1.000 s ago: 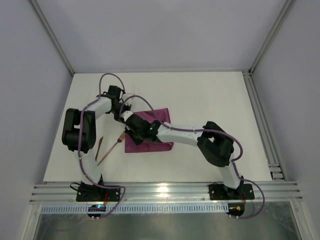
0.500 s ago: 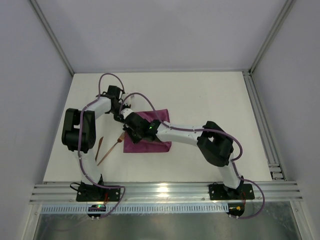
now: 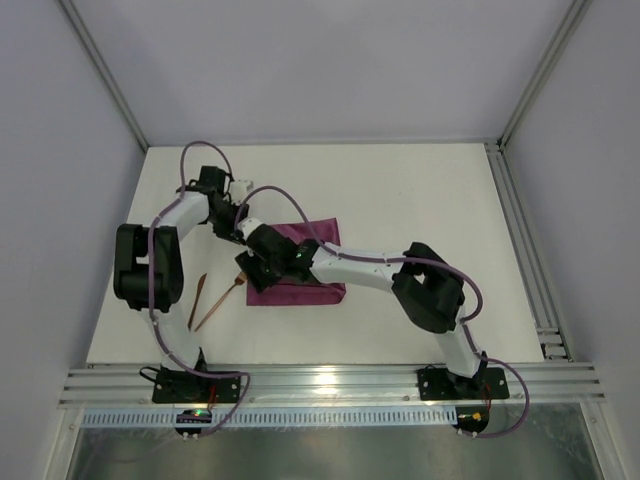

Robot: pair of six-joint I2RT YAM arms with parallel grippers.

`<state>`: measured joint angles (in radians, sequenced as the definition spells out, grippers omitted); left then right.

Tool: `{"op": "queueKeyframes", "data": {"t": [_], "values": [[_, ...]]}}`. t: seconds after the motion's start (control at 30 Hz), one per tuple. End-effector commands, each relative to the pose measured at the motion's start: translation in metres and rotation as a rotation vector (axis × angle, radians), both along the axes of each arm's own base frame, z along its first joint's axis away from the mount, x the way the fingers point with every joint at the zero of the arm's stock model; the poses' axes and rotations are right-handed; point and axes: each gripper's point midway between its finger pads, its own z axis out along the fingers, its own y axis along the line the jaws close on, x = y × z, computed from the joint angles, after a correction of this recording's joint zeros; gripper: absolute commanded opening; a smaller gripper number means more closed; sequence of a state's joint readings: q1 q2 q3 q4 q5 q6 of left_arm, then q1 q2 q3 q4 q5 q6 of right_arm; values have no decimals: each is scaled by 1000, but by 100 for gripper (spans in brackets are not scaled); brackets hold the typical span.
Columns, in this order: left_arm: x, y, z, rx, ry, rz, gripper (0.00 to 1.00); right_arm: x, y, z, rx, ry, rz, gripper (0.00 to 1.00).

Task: Fold the napkin into a case and place the utensils inside
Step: Fold the rectangle-folded napkin at the center of the board, then rotate the square-folded napkin at the center of the board.

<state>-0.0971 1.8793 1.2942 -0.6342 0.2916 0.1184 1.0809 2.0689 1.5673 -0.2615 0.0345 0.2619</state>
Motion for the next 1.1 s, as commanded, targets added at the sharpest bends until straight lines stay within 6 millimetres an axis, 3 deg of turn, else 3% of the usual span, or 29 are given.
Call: {"op": "queueKeyframes", "data": {"t": [0.0, 0.07, 0.1, 0.13, 0.2, 0.23, 0.3, 0.33, 0.43, 0.5, 0.53, 0.57, 0.63, 0.7, 0.9, 1.0, 1.07], "values": [[9, 1, 40, 2, -89, -14, 26, 4, -4, 78, 124, -98, 8, 56], [5, -4, 45, -25, -84, -28, 28, 15, -28, 82, 128, -68, -41, 57], [3, -5, 49, -34, -88, -40, 30, 20, -42, 96, 167, -33, -85, 57], [1, -7, 51, -48, -88, -47, 31, 41, -71, 86, 164, 12, -151, 57], [-3, -10, 57, -59, -97, -61, 32, 60, -101, 93, 203, 37, -230, 56], [-4, -11, 59, -62, -96, -65, 32, 84, -131, 83, 191, 52, -306, 57], [-8, -12, 65, -65, -98, -77, 33, 100, -153, 75, 189, 96, -344, 58], [-10, -11, 66, -67, -94, -79, 33, 118, -173, 70, 183, 95, -394, 60], [-21, -12, 69, -63, -75, -93, 34, 148, -194, 55, 161, 104, -425, 70], [-29, -11, 70, -63, -60, -96, 35, 158, -190, 52, 191, 138, -385, 70], [-33, -11, 75, -60, -65, -101, 36, 165, -194, 33, 179, 180, -393, 70], [-36, -10, 77, -60, -68, -101, 36, 171, -189, 35, 204, 192, -372, 70], [-44, -10, 83, -60, -80, -106, 37, 177, -187, 11, 202, 242, -368, 70], [-49, -9, 87, -57, -87, -106, 37, 187, -189, 4, 195, 253, -385, 68], [-66, -9, 94, -59, -93, -119, 38, 195, -199, -28, 166, 281, -440, 62], [-70, -9, 92, -58, -85, -120, 38, 193, -196, -37, 179, 313, -438, 49], [-73, -9, 90, -58, -74, -123, 38, 191, -192, -37, 209, 323, -440, 32]]}}
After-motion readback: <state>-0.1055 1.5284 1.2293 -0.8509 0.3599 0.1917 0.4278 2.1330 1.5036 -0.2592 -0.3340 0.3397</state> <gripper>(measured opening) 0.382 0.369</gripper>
